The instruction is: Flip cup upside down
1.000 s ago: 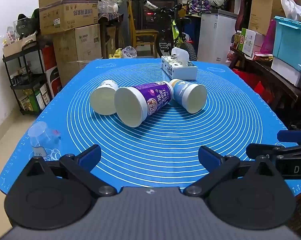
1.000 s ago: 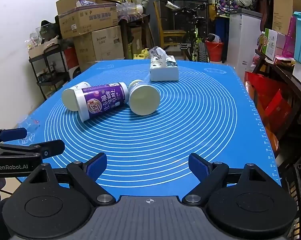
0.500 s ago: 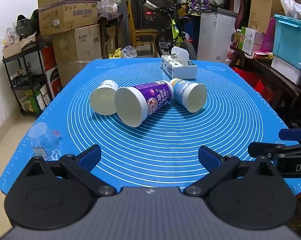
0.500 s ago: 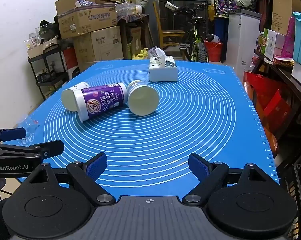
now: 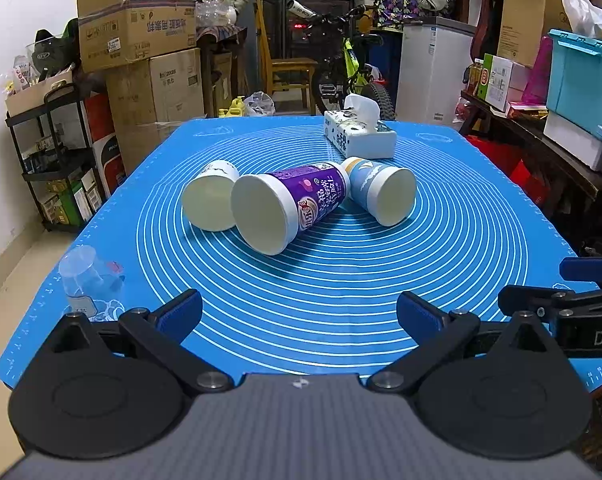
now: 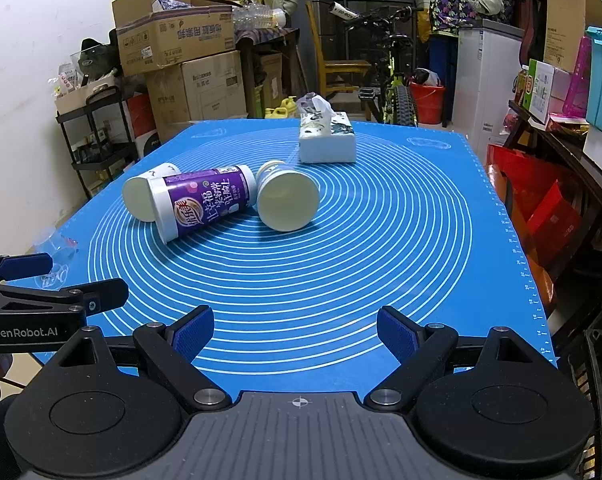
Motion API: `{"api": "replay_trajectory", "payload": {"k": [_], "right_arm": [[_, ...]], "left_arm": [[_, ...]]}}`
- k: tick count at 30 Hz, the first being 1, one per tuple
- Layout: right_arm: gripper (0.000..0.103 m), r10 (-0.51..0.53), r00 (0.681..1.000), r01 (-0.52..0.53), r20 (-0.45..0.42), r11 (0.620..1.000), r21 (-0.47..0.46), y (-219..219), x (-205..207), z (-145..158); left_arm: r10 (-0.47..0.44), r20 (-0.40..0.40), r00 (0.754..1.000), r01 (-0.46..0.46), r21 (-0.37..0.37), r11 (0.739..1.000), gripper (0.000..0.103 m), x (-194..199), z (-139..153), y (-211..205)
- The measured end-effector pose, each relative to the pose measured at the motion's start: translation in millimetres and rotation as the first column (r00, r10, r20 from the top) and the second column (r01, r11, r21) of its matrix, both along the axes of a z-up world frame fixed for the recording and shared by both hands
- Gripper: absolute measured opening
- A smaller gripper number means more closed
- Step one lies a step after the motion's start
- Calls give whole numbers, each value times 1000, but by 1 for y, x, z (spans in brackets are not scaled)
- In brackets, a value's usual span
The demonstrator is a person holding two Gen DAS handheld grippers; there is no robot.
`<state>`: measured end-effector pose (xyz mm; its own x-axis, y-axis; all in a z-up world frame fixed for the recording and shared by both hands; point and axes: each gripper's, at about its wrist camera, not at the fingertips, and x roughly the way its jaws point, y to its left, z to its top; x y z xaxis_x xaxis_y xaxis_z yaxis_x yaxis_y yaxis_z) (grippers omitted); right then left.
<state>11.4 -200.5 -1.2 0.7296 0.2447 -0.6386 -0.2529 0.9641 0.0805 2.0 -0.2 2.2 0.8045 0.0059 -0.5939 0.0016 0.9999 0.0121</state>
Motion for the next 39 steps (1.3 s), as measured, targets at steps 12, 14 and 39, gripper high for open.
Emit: {"api": "replay_trajectory", "payload": {"k": [12, 14, 39], "right_arm": [[90, -2, 1000, 2, 2, 1000, -5, 5, -1, -2], [90, -2, 1000, 2, 3, 1000, -5, 5, -1, -2], [90, -4, 1000, 4, 3, 1000, -4, 6, -1, -1]], "left_arm": [[-7, 3, 1000, 7, -2, 1000, 102, 0, 1, 3], [-7, 4, 1000, 7, -2, 1000, 102, 0, 1, 4], [-4, 10, 1000, 4, 10, 1000, 102, -1, 2, -1]]}}
